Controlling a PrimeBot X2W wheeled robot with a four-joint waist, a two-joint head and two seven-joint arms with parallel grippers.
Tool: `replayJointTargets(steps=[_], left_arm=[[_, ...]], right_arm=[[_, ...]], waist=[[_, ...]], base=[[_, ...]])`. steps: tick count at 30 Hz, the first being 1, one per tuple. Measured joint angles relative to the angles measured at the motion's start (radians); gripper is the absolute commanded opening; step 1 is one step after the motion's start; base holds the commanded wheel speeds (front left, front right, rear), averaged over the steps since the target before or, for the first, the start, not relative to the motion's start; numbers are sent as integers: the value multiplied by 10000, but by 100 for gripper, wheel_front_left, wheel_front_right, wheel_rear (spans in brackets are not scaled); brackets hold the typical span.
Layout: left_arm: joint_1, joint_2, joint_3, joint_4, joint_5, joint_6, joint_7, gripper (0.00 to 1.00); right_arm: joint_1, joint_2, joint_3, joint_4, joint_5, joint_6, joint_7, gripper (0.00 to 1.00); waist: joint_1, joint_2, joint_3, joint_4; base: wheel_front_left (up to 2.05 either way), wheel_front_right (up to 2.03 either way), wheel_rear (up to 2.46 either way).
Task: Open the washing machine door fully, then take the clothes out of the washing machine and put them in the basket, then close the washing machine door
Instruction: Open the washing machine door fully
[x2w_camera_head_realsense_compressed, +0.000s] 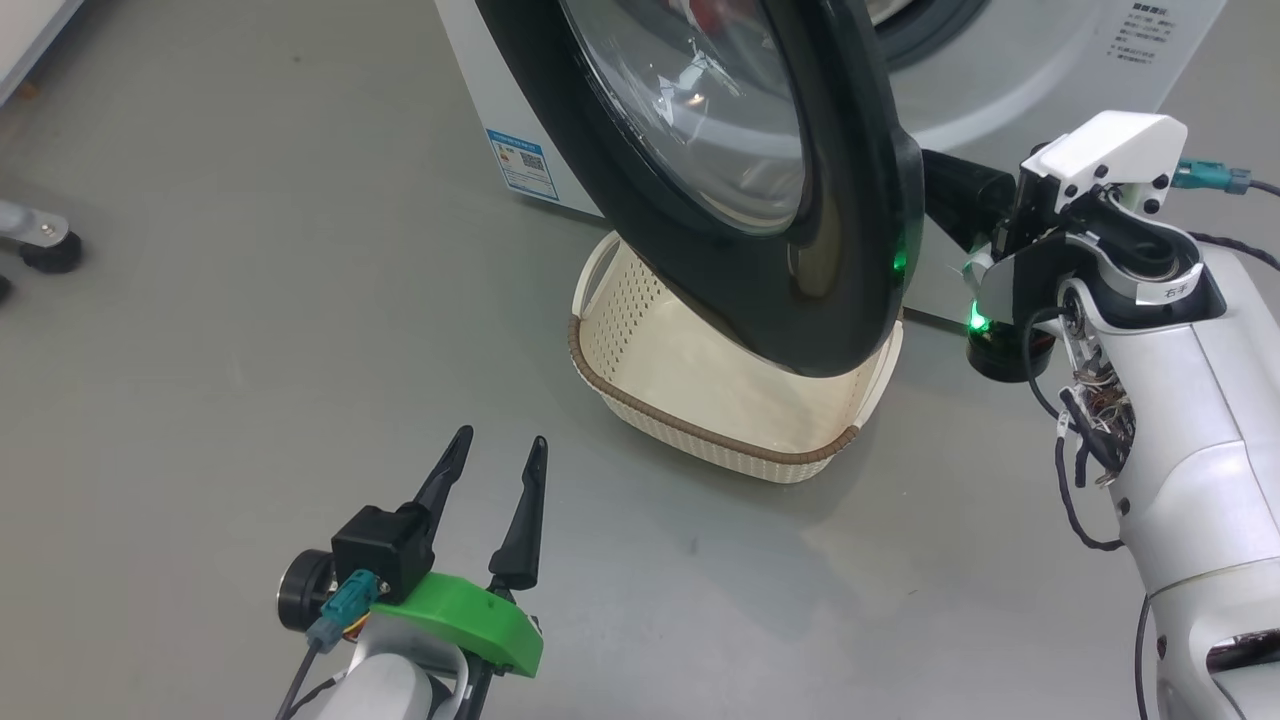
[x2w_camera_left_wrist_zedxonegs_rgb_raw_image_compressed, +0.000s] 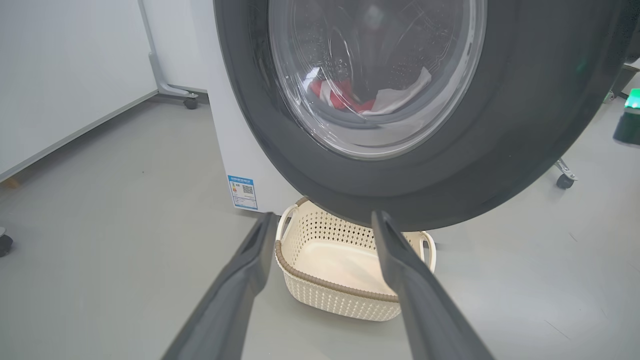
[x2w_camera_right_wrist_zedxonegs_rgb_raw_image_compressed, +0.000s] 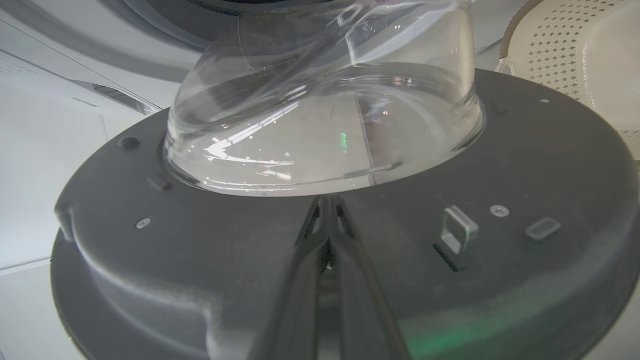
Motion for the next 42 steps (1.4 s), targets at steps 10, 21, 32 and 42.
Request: replayJointTargets(steps=[10,21,32,42], left_arm=[[80,0,42,2,119,71,0,100],[175,0,10,4,153,69,0,100],[306,4,-115,33,194,61,0,100],[341,6,-132,31,192,61,0,100]], right_arm=[[535,299,629,-52,96,0,562,0],[880,424,1287,-412,334,0,1043,0],[1303,522,1802,-756,911,0,1252,0],[1673,518,2596,-1273,1862,0,1381,0]], waist=[[0,0,-157,-96],[0,0,-301,-99],[0,0,-411,77],[0,0,-476,289]], base=[[0,0,0],[0,0,0],[0,0,0],[0,0,0]])
